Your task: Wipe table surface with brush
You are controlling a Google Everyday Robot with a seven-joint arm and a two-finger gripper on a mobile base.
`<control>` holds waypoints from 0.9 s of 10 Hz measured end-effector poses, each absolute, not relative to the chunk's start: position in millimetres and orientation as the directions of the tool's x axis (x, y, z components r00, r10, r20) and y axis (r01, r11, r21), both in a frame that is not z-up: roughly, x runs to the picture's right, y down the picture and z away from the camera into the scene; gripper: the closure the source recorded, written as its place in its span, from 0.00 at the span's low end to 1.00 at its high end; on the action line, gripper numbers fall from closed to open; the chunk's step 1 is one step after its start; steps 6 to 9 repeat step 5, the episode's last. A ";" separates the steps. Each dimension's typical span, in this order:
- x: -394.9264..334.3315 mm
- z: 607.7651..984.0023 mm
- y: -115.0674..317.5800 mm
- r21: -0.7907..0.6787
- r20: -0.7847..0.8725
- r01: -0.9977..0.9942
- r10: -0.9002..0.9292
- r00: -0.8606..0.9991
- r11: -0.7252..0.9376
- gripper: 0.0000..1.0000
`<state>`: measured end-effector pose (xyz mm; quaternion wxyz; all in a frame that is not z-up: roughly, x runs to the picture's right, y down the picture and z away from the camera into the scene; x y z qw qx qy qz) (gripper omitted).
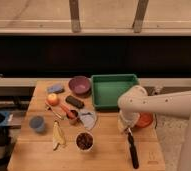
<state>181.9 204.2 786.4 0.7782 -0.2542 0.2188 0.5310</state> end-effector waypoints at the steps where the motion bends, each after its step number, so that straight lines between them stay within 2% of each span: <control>1: 165.2 787.6 199.0 -0.173 -0.603 -0.931 0.713 0.358 0.321 1.00; 4: 110.3 789.5 194.8 -0.208 -0.593 -0.916 0.700 0.397 0.343 1.00; 9: 104.1 790.2 195.5 -0.210 -0.597 -0.917 0.698 0.395 0.339 1.00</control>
